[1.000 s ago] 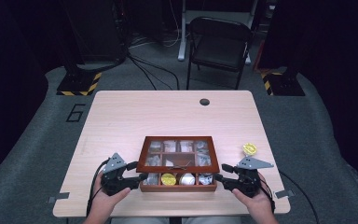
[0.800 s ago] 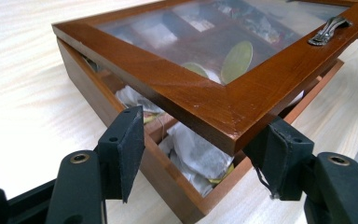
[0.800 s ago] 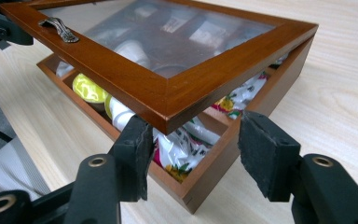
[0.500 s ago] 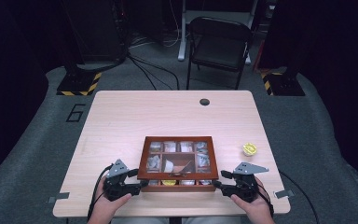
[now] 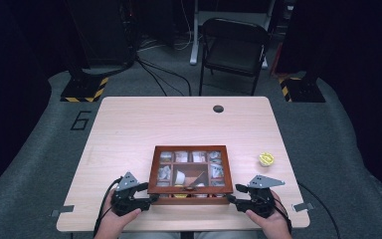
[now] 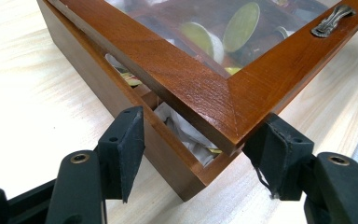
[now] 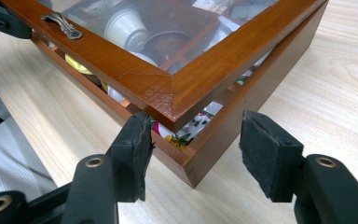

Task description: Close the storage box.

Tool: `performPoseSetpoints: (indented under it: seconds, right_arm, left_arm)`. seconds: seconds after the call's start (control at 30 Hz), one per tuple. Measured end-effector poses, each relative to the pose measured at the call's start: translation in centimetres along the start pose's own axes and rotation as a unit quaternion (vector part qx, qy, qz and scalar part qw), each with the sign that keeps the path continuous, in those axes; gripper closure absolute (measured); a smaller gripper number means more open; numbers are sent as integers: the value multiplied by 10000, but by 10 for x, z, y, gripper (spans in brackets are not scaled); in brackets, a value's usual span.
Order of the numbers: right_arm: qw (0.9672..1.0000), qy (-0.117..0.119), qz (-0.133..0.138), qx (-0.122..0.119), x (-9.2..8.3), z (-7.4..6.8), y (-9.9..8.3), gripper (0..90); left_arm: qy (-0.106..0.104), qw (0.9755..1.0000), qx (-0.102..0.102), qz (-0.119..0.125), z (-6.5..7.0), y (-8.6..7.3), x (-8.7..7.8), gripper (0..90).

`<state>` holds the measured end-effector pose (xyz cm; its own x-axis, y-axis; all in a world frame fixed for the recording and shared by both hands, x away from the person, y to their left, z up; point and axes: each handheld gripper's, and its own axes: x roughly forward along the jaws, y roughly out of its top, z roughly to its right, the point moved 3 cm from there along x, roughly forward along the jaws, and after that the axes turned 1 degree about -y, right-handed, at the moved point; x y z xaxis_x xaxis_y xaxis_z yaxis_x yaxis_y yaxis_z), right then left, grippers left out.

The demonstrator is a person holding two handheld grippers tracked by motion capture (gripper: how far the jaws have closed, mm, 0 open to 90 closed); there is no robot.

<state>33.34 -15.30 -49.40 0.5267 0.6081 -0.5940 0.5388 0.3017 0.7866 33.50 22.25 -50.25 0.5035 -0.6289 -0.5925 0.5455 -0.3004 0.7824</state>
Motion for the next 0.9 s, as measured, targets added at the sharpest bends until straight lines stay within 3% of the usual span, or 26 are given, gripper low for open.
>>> performPoseSetpoints:
  seconds: [0.23,0.9]
  right_arm:
    - [9998,-78,-96,-176,2,-3,-1,434]
    - [9996,-25,-277,-89,5,-2,-4,433]
  left_arm:
    - [-14,9999,68,-157,1,-3,2,380]
    - [-51,9996,-5,-265,3,-5,4,377]
